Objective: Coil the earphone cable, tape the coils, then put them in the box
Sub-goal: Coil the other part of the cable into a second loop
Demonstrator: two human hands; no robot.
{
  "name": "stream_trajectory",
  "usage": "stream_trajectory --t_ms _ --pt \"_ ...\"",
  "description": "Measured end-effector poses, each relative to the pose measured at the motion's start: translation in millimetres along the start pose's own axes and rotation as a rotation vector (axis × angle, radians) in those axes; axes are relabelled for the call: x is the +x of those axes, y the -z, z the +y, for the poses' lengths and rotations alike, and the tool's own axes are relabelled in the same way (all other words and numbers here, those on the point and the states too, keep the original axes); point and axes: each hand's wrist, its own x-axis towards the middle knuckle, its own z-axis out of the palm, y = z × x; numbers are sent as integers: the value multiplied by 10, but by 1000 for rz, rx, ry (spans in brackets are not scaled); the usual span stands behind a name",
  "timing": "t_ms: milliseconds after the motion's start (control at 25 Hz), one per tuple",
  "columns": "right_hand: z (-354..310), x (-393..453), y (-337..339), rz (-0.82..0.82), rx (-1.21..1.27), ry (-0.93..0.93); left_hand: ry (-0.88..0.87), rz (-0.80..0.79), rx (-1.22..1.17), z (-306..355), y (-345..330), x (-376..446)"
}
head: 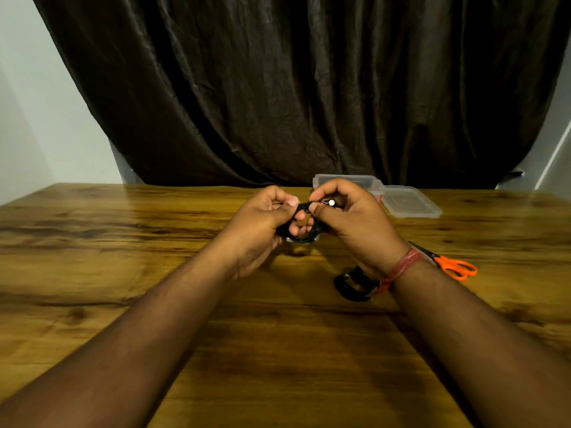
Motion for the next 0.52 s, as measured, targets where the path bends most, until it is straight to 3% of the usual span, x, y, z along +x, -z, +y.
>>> stream_trajectory --t_ms 200,520 --pt "3 10 14 54 -22 -8 56 -39 -132 29 6 -16" --pt "-9 0 -5 86 -102 17 -119 -19 194 -73 13 35"
